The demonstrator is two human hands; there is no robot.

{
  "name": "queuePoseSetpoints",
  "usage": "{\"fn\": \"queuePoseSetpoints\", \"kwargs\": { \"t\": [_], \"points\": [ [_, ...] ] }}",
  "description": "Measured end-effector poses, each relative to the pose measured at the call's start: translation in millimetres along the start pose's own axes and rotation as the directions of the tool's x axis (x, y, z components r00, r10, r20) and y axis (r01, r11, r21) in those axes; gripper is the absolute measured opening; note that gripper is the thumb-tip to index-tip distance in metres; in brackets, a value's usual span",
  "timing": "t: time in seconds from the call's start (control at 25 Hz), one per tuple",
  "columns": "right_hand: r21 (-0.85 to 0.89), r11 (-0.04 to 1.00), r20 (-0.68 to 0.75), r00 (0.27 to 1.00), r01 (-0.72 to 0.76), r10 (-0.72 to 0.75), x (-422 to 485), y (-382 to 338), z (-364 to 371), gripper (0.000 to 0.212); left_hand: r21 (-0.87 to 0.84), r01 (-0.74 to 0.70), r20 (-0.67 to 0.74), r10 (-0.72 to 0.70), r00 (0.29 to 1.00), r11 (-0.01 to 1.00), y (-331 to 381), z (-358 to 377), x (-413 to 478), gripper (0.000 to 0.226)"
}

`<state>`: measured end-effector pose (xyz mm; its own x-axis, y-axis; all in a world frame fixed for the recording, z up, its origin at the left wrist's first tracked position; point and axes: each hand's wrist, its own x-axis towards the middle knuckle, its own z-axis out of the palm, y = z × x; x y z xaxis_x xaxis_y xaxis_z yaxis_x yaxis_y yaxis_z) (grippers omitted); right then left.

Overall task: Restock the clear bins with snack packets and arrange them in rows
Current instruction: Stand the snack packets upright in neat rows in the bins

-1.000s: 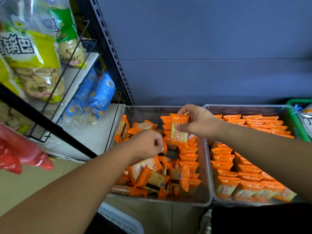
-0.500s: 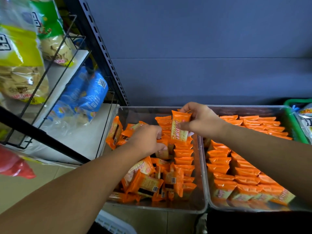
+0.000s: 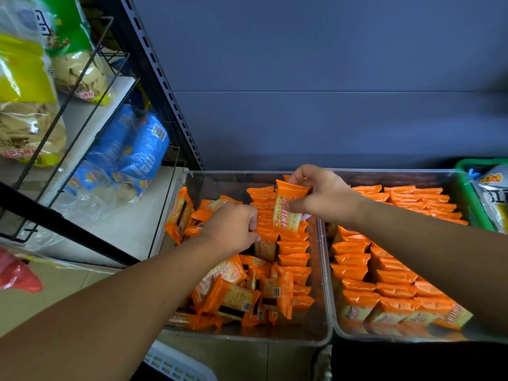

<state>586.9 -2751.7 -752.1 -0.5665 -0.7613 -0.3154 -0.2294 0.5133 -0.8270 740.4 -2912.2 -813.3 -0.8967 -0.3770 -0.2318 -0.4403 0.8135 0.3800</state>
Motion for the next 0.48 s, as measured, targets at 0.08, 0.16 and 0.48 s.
{"fn": "queuePoseSetpoints", "kwargs": {
  "t": [0.08, 0.16, 0.48],
  "points": [
    [0.029, 1.000, -0.003, 1.000, -0.009, 0.009, 1.8, -1.1, -1.3, 0.035, 0.010, 0.004, 0.090, -0.005, 0.996, 1.000, 0.9, -12.9, -5.9, 0.021],
    [0.065, 0.998, 0.006, 1.000, -0.025, 0.025, 1.2, -2.0, -2.9, 0.033, -0.020, 0.003, 0.311, 0.003, 0.950, 1.000, 1.4, -23.4, -16.0, 0.021],
    [0.090, 0.993, -0.001, 0.997, -0.072, 0.072, -11.2, -17.1, -5.8, 0.028, 0.119, -0.042, 0.447, -0.016, 0.894, 0.992, 16.1, -18.0, -28.8, 0.024]
  ]
}}
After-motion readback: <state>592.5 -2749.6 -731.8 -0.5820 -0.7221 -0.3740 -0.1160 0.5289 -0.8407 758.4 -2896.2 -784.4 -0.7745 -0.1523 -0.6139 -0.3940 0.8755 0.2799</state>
